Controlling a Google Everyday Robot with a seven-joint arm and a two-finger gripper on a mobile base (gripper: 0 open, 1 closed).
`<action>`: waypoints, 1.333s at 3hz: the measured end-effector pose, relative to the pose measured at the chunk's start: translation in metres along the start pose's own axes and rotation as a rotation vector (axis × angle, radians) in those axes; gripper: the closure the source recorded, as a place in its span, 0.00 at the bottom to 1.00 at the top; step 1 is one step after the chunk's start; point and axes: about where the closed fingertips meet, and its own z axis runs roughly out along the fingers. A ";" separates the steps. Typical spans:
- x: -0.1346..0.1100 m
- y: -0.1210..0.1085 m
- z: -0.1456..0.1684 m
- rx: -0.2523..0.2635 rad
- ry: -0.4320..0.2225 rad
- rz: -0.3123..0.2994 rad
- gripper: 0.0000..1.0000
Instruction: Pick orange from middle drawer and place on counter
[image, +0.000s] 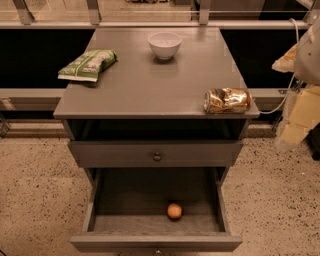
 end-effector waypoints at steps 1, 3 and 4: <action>0.000 0.000 0.000 0.000 0.000 0.000 0.00; 0.006 0.033 0.063 -0.004 -0.212 0.003 0.00; 0.023 0.049 0.075 0.014 -0.259 0.031 0.00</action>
Offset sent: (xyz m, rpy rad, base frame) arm 0.0089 0.0108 -0.0772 0.3784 -0.2388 0.0254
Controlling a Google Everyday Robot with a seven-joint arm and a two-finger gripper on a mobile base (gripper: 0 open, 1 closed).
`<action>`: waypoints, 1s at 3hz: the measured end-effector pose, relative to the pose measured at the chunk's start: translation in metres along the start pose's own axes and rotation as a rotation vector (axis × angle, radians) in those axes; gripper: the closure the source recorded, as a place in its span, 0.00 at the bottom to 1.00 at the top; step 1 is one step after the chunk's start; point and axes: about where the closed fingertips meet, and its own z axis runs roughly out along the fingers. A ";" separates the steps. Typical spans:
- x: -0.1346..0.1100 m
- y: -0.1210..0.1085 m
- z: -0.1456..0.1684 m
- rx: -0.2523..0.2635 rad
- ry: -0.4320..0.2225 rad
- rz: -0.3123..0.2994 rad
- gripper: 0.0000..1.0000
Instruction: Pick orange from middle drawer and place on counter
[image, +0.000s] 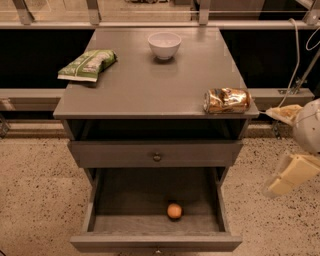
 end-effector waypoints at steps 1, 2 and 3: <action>-0.004 0.000 0.016 -0.051 0.013 -0.027 0.00; 0.013 0.038 0.095 -0.164 -0.125 0.008 0.00; 0.036 0.082 0.168 -0.175 -0.354 0.124 0.00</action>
Offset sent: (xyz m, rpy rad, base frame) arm 0.0302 0.0409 -0.1862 0.5401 -0.0604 -0.1174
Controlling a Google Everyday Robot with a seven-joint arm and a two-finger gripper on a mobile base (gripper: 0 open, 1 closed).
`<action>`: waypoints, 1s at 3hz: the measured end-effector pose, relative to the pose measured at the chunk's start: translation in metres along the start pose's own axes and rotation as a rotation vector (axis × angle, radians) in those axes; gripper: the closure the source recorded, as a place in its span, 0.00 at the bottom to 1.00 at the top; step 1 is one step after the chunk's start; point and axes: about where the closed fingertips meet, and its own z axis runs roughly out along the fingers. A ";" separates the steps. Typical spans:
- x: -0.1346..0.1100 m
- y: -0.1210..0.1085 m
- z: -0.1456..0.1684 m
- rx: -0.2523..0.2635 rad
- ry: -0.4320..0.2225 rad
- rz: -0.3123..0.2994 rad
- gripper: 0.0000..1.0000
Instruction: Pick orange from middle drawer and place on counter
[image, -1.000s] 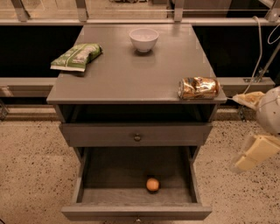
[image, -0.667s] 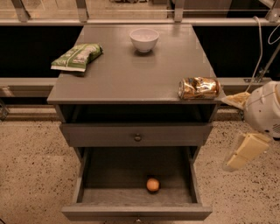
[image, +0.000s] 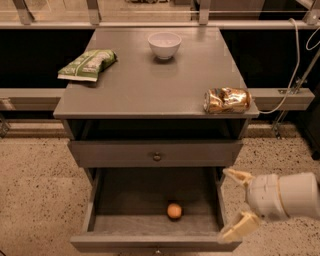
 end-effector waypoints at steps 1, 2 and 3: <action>0.039 -0.031 0.024 0.061 -0.137 -0.001 0.00; 0.036 -0.025 0.028 0.052 -0.123 0.013 0.00; 0.031 -0.022 0.069 0.061 -0.166 -0.032 0.00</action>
Offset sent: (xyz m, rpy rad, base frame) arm 0.0114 -0.0051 -0.0329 0.0720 -0.0307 -0.0561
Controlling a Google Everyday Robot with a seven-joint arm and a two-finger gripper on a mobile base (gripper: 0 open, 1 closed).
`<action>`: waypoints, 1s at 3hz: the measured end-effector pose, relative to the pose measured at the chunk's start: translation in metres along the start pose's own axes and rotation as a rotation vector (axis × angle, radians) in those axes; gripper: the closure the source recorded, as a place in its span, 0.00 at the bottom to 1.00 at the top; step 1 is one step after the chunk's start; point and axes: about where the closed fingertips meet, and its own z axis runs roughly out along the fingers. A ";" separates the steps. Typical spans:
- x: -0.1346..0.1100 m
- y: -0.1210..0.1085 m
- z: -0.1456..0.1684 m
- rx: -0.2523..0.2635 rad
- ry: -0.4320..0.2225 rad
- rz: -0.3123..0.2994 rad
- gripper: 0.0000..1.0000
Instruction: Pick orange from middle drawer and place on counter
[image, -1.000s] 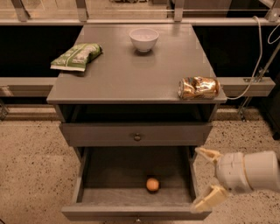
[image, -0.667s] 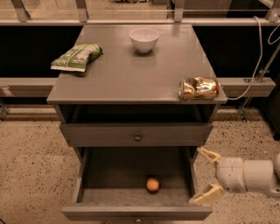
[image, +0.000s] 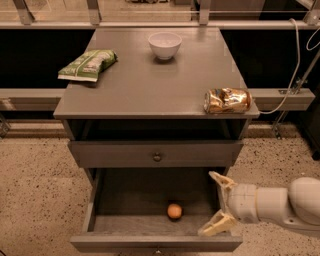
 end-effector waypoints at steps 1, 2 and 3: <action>0.036 -0.007 0.074 0.078 -0.084 -0.120 0.00; 0.047 -0.007 0.078 0.084 -0.081 -0.106 0.00; 0.056 -0.003 0.088 0.050 -0.005 -0.108 0.00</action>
Offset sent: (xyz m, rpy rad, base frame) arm 0.0172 0.0273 -0.0489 0.0254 -0.1127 0.0141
